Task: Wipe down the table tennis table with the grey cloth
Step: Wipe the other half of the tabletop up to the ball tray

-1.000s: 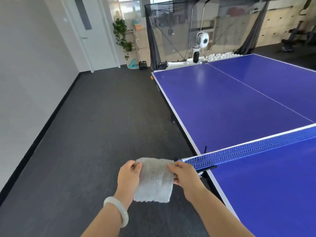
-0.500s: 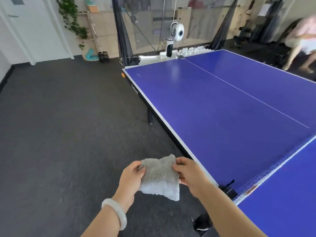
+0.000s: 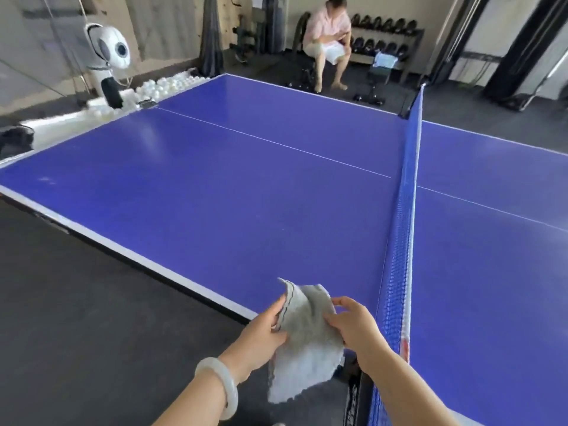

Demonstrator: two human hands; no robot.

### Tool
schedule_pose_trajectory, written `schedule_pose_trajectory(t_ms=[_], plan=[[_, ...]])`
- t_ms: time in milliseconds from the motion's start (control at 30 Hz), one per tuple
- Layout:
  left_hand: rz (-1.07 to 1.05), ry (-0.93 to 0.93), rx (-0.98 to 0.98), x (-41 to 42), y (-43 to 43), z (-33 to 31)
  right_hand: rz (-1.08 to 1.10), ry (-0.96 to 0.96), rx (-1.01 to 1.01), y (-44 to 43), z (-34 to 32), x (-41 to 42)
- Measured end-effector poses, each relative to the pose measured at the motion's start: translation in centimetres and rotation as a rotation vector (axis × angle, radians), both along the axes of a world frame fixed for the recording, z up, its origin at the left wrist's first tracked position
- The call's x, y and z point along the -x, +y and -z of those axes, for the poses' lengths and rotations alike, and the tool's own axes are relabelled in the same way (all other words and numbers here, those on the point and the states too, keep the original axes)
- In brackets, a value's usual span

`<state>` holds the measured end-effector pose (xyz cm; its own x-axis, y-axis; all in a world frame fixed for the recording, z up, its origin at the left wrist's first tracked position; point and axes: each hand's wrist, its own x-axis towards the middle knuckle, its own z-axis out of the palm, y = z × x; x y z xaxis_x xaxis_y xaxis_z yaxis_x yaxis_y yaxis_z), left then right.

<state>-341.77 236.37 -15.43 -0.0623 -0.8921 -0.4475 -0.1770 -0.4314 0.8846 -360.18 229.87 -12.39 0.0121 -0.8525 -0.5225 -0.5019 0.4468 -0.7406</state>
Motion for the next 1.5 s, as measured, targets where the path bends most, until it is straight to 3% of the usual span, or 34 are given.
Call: schedule_pose_trajectory(t_ms=[267,433,567,700,833,1000,1200,1367,1500], plan=[[0.336,-0.117,-0.008,0.3,-9.5,1.5,0.106,0.216,0.001,-3.0,3.2,0.1],[0.415,-0.163,0.06,1.7,-14.5,2.4,0.353,0.388,0.111,-4.8,2.5,-0.6],[0.514,-0.54,0.127,1.0,-17.6,4.4,0.203,0.709,0.206,-5.3,4.8,-2.7],[0.767,-0.868,0.34,-2.1,-19.2,7.7,0.075,0.795,0.17,-6.4,8.9,-4.5],[0.978,-1.041,0.581,-4.2,-22.2,10.2,0.074,0.82,0.223,-9.5,12.4,-4.2],[1.101,-1.084,0.821,-3.8,-25.5,11.7,0.147,0.852,0.2,-9.1,15.8,-2.9],[1.181,-1.072,0.851,-3.6,-27.4,12.7,0.422,0.966,0.022,-5.4,17.4,-3.2],[1.154,-1.051,0.91,-3.8,-27.3,12.8,0.555,0.926,-0.061,-11.0,16.9,-2.7],[1.151,-1.044,0.927,-3.9,-27.3,13.4,0.344,0.828,0.144,-12.3,16.8,-6.3]])
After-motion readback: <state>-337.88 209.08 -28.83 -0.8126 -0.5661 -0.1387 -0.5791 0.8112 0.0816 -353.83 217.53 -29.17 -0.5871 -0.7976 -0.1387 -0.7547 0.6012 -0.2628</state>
